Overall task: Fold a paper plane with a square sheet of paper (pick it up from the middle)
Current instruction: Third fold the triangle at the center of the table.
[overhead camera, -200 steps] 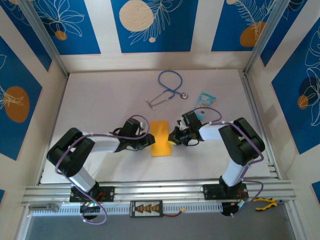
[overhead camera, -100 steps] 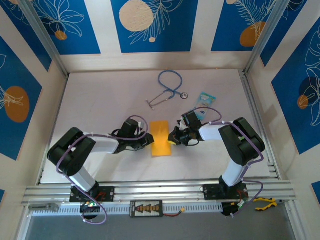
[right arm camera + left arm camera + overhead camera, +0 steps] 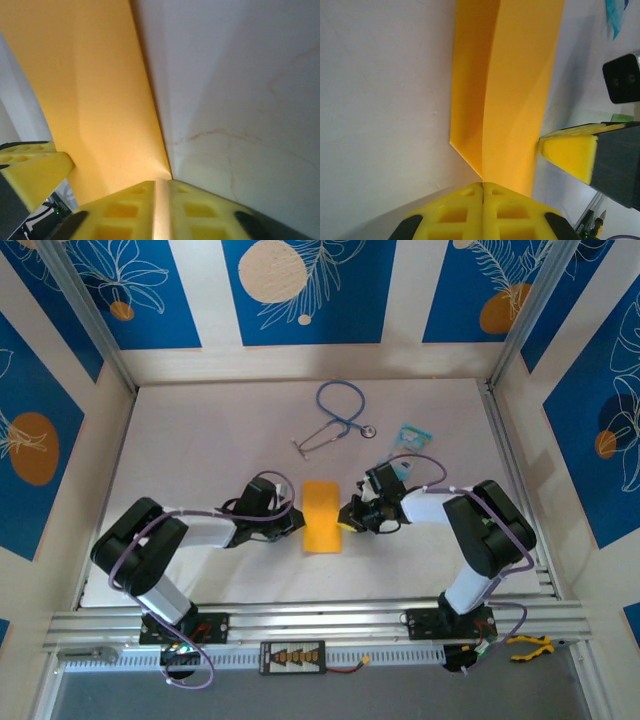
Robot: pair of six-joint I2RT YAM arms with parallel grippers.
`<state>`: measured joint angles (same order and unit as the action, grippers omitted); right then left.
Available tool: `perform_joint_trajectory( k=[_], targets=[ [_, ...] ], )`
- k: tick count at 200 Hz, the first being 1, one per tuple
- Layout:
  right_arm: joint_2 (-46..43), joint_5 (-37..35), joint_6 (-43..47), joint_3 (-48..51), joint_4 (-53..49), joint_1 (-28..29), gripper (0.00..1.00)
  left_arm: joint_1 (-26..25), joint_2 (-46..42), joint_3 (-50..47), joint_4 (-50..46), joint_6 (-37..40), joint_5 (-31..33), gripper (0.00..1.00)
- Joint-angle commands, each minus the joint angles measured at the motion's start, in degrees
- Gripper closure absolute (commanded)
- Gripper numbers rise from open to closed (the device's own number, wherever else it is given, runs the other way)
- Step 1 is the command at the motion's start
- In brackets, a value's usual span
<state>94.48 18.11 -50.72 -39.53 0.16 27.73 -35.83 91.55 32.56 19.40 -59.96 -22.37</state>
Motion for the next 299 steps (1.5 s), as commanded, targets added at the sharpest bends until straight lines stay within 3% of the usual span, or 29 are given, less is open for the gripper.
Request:
perform_joint_trajectory(
  k=[1,43,79,135,171,203,235,271,299],
  targets=[
    [-5.6,-2.9,2.8,1.1,-3.7,-0.3,0.70,0.7,-1.9,0.7,-3.5,0.3,0.6,0.99],
    [-16.1,-9.2,4.0,1.8,-7.5,-0.3,0.50,0.7,-2.7,1.0,-5.2,0.0,0.2,1.00],
    [-24.1,-14.5,9.6,1.0,-13.6,-0.4,0.49,0.7,-2.9,1.2,-5.7,0.1,-0.4,1.00],
    [-35.5,-16.8,19.3,6.6,-8.5,0.1,0.41,0.7,-4.2,0.8,-5.2,-0.4,0.4,1.00],
    [-35.3,-19.7,18.5,5.0,-13.6,-1.0,0.39,0.7,-5.0,0.3,-4.7,-0.8,1.1,1.00],
    [-32.7,-20.4,15.5,5.6,-13.8,-1.9,0.46,0.7,-5.1,0.1,-4.4,-0.9,1.1,1.00],
    [-30.8,-16.7,20.3,5.7,-11.8,-1.9,0.45,0.7,-5.9,-0.5,-4.1,-1.1,1.5,1.00],
    [-29.9,-15.1,28.3,6.2,-9.4,3.0,0.44,0.7,-6.5,-0.6,-4.4,-1.3,1.9,1.00],
    [-31.0,-22.9,34.9,7.7,-6.9,9.9,0.45,0.7,-6.6,-0.6,-4.4,-1.6,2.0,1.00]
  ],
)
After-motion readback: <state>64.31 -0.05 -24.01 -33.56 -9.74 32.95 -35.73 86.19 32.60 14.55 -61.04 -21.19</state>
